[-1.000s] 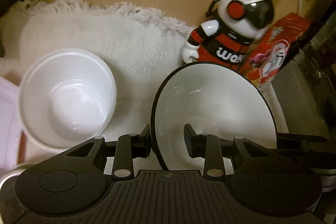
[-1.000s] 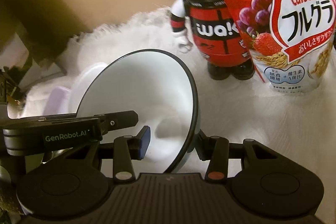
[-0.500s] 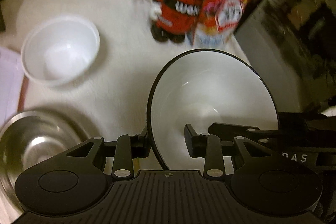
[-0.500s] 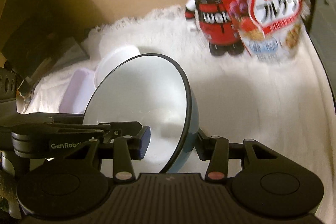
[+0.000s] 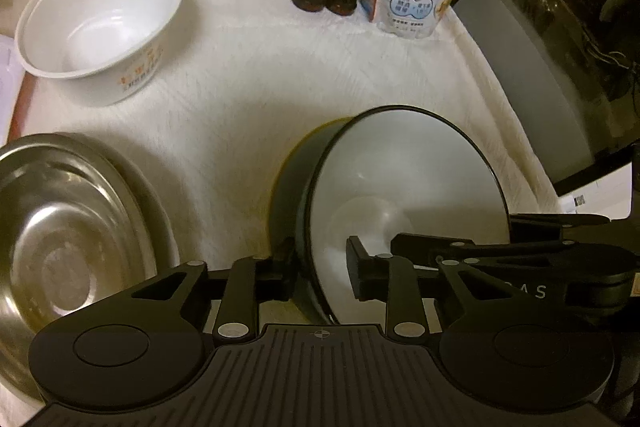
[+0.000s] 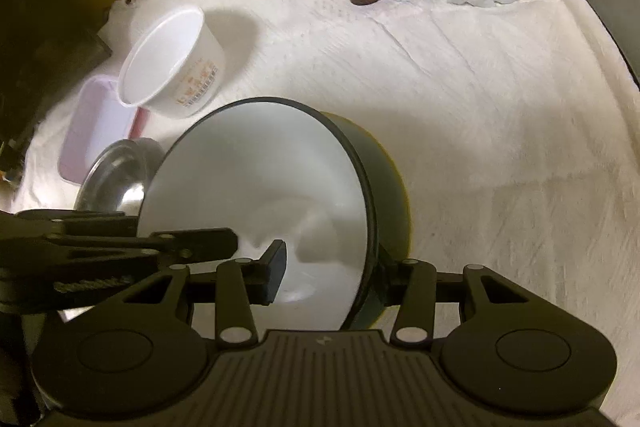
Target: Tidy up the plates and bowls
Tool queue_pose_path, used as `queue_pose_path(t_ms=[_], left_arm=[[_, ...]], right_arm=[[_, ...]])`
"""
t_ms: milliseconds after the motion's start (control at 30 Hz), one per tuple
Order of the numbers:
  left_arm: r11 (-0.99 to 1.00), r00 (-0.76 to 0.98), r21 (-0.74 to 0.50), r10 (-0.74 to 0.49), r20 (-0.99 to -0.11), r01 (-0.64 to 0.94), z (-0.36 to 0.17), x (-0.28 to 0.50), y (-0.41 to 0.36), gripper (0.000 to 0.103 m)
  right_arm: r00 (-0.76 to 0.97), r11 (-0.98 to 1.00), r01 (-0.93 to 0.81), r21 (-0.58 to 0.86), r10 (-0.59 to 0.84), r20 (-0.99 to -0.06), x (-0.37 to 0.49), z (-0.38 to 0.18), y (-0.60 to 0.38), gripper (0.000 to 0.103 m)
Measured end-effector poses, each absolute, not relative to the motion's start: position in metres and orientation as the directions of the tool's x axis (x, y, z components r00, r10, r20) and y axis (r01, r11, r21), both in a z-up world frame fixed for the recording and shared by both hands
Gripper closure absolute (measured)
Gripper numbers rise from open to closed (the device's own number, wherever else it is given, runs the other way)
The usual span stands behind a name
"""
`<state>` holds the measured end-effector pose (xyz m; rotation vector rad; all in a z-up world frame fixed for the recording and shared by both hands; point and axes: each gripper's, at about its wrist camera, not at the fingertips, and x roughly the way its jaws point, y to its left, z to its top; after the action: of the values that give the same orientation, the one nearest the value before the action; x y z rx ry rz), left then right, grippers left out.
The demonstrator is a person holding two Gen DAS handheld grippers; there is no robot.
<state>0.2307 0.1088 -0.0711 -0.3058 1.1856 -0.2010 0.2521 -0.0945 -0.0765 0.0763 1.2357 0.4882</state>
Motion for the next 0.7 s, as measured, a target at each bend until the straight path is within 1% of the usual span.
queue_pose_path(t_ms=[433,700], left_arm=[[0.939,0.389,-0.341,-0.301,-0.870,-0.036,-0.065,0.231,0.117,0.080],[0.946,0.391,-0.323,-0.291,-0.873,-0.017,-0.062,0.231,0.116,0.081]], right_arm=[[0.249,0.892,-0.325,0.315,0.402,-0.881,0.266,-0.072,-0.099,0.058],[0.260,0.895,-0.342,0.287,0.384,-0.886,0.265,-0.068,-0.096,0.058]])
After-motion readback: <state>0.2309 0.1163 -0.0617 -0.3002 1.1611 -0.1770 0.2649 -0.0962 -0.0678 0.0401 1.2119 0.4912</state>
